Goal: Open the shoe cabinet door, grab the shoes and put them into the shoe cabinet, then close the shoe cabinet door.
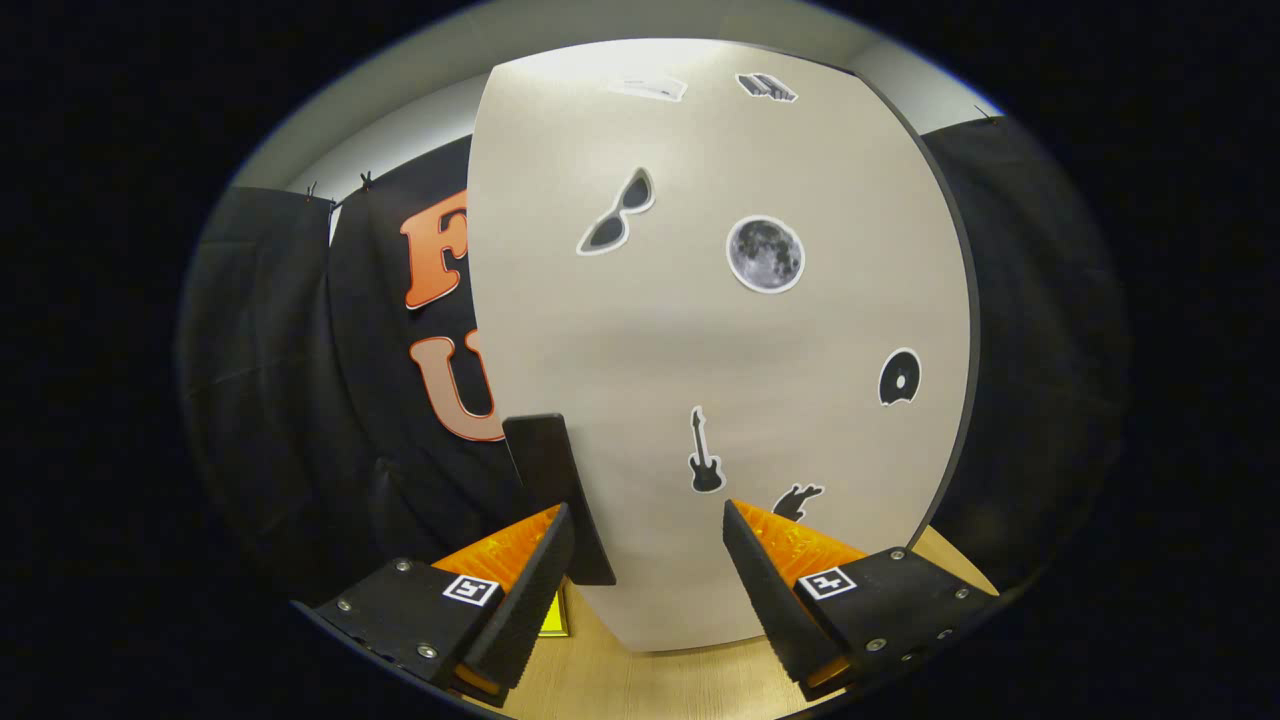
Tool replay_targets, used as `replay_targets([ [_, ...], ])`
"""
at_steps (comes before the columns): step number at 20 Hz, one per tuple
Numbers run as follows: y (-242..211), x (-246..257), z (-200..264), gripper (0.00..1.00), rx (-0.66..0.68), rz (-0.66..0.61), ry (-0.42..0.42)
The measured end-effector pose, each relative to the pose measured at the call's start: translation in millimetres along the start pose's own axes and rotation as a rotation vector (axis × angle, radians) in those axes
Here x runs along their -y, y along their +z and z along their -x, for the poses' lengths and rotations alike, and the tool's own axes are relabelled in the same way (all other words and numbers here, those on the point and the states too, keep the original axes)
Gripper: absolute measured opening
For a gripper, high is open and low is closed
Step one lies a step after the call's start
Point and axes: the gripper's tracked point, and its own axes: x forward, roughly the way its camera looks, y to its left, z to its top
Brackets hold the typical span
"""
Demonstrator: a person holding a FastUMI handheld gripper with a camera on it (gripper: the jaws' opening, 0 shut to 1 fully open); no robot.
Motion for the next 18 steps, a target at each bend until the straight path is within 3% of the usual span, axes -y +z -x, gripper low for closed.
replay_targets([
  [9, 82, 16, 110, 0.93, 0.118, 0.082, -0.047],
  [18, 86, 37, 178, 0.94, 0.134, 0.083, -0.126],
])
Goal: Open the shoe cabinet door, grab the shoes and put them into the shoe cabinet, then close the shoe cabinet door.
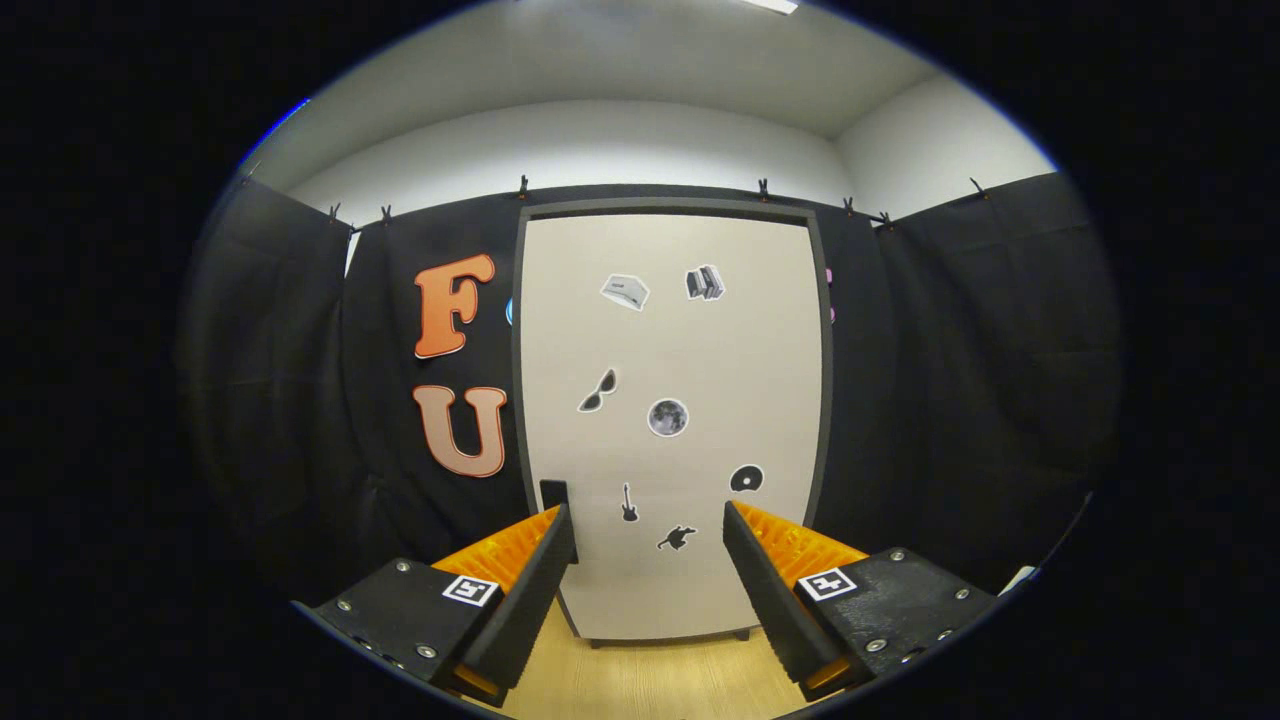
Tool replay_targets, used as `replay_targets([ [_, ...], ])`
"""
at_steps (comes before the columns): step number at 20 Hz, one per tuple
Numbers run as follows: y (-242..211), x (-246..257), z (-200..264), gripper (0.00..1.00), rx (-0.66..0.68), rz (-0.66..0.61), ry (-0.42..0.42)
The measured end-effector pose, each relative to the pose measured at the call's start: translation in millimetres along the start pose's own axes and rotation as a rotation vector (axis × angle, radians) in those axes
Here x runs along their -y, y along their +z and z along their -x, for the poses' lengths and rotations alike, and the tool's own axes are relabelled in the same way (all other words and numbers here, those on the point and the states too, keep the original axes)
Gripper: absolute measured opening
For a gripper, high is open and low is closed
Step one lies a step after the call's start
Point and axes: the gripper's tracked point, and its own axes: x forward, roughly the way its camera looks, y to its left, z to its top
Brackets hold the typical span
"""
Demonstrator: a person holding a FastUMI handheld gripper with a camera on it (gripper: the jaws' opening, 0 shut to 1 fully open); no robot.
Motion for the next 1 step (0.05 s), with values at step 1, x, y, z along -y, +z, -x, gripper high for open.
replay_targets([
  [1, 0.4, 3.3, 4.7, 0.94, 0.0, -0.003, -0.009],
])
